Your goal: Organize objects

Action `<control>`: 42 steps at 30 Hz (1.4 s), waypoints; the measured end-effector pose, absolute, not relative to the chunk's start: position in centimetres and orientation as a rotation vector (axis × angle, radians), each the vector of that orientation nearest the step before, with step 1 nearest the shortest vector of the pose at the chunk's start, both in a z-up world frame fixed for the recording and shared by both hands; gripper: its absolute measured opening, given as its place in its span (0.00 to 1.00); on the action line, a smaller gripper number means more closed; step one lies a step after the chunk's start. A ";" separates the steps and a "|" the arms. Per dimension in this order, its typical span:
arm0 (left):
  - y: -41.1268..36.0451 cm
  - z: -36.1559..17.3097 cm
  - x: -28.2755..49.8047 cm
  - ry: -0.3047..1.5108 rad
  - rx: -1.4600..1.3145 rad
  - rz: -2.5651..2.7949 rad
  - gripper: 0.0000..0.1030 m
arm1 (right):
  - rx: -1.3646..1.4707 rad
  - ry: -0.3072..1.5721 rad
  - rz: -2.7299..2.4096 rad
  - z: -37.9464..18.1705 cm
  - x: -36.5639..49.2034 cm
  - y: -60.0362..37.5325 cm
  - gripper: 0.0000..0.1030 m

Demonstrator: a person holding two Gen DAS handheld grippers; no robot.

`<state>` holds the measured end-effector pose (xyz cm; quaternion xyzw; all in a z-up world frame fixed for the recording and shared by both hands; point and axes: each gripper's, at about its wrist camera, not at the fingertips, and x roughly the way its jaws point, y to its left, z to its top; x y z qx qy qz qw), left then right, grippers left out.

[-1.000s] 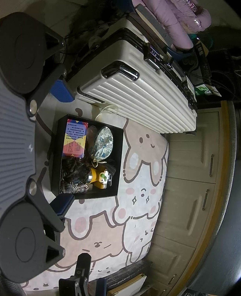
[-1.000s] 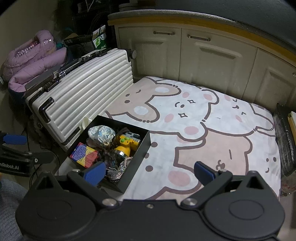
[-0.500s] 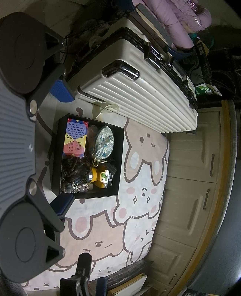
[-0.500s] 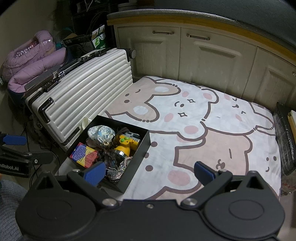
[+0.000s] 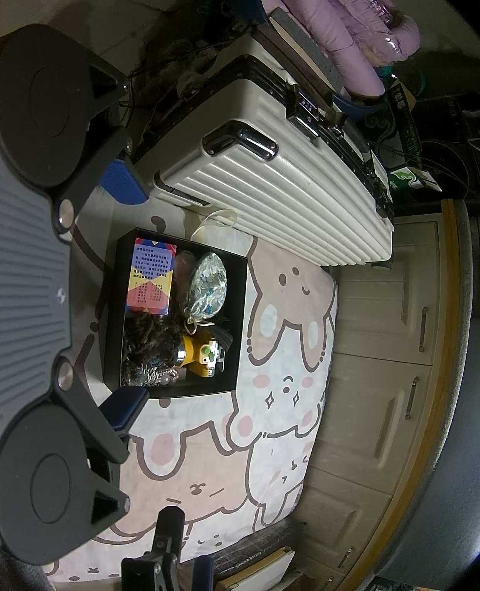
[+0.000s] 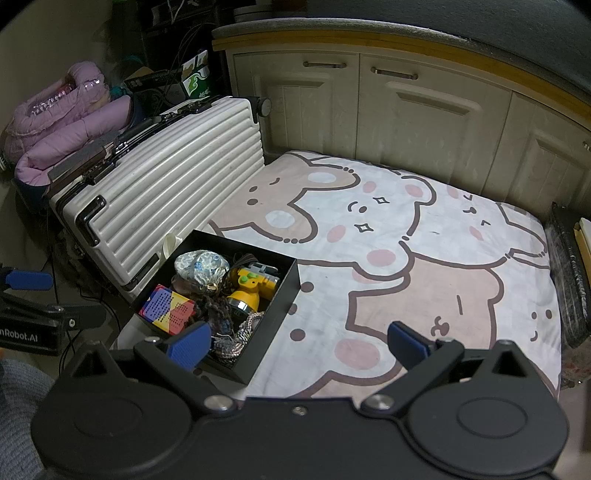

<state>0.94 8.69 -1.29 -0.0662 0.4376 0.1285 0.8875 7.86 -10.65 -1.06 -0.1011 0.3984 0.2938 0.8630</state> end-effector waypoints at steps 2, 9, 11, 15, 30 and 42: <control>8.8 -1.3 0.9 0.910 -0.137 0.267 1.00 | -0.212 0.835 0.616 -1.1 7.9 -10.7 1.00; 8.8 -1.3 1.0 0.911 -0.137 0.267 1.00 | -0.212 0.835 0.616 -1.1 7.9 -10.6 1.00; 8.8 -1.3 1.0 0.910 -0.137 0.268 1.00 | -0.212 0.835 0.616 -1.1 7.9 -10.6 1.00; 8.8 -1.3 1.0 0.911 -0.137 0.268 1.00 | -0.212 0.836 0.616 -1.1 7.9 -10.6 1.00; 8.8 -1.3 1.0 0.912 -0.136 0.270 1.00 | -0.211 0.836 0.617 -1.1 7.9 -10.6 1.00; 8.7 -1.3 1.0 0.913 -0.137 0.272 1.00 | -0.211 0.836 0.617 -1.1 7.9 -10.7 1.00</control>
